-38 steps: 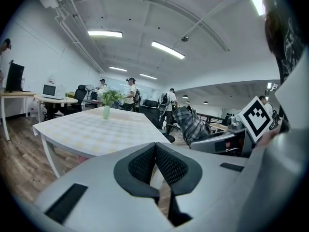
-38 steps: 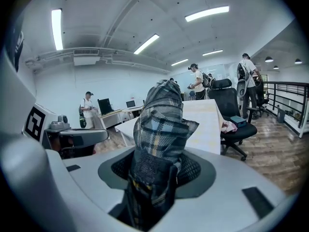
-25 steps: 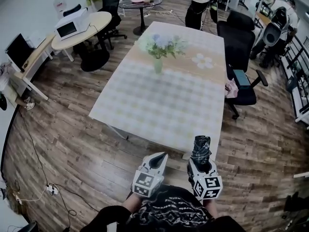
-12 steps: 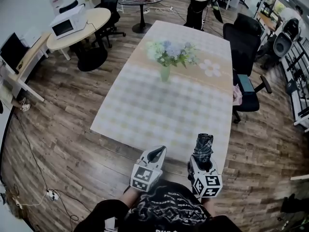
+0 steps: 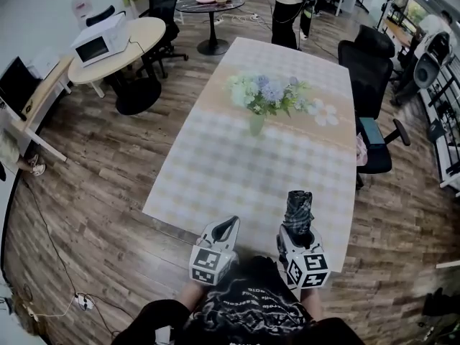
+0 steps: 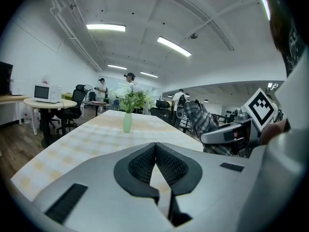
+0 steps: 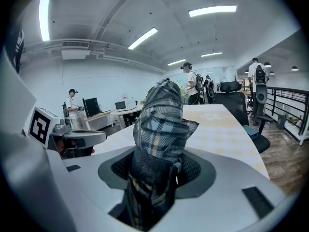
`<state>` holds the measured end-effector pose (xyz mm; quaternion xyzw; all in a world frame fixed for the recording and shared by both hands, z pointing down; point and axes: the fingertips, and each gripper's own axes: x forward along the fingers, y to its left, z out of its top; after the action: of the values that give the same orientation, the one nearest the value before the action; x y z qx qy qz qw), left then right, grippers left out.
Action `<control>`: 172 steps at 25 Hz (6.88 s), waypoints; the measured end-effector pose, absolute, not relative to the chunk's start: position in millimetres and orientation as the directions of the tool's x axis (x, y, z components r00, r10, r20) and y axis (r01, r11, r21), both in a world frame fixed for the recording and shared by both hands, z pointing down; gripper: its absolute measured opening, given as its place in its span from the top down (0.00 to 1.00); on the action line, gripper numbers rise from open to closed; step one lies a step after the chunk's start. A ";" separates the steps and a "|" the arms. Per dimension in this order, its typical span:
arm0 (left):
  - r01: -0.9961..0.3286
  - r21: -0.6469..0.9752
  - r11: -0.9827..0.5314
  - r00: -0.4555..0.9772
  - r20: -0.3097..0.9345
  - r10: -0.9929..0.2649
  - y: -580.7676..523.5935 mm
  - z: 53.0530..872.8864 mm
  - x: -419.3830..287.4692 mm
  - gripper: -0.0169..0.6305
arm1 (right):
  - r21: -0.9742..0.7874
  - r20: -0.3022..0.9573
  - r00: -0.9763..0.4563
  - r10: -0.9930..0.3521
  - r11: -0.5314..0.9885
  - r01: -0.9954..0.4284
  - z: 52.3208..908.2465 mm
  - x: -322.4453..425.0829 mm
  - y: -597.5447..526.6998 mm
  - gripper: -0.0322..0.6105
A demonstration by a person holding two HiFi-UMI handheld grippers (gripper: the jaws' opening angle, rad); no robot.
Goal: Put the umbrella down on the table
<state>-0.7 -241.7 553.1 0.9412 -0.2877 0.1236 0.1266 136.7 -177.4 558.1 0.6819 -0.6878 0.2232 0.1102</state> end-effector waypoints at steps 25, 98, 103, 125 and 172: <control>-0.730 0.205 -0.652 0.679 0.335 -0.653 -283.6 535.5 -18.5 0.94 | -0.122 0.594 -0.377 -0.711 0.383 -0.916 555.3 97.5 -342.2 0.60; -0.744 0.305 -0.594 0.668 0.307 -0.678 -303.5 525.6 -22.9 0.94 | -0.115 0.527 -0.492 -0.693 0.516 -0.849 543.7 88.7 -412.9 0.40; -0.713 0.296 -0.635 0.701 0.296 -0.649 -297.9 522.7 -12.7 0.94 | -0.115 0.453 -0.470 -0.758 0.473 -0.874 519.9 95.2 -385.4 0.41; -0.598 0.186 -0.780 0.795 0.265 -0.546 -264.3 511.6 26.5 0.94 | -0.118 0.313 -0.134 -0.940 0.101 -0.988 519.8 170.5 -237.5 0.47; -0.645 0.165 -0.746 0.755 0.287 -0.589 -285.2 522.4 26.9 0.94 | -0.038 0.325 -0.016 -0.945 0.004 -0.999 522.2 199.9 -242.0 0.94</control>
<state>26.9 -285.2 522.4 0.9280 -0.3325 0.1089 0.1281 199.9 -242.0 522.2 0.6936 -0.7010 0.1295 0.1038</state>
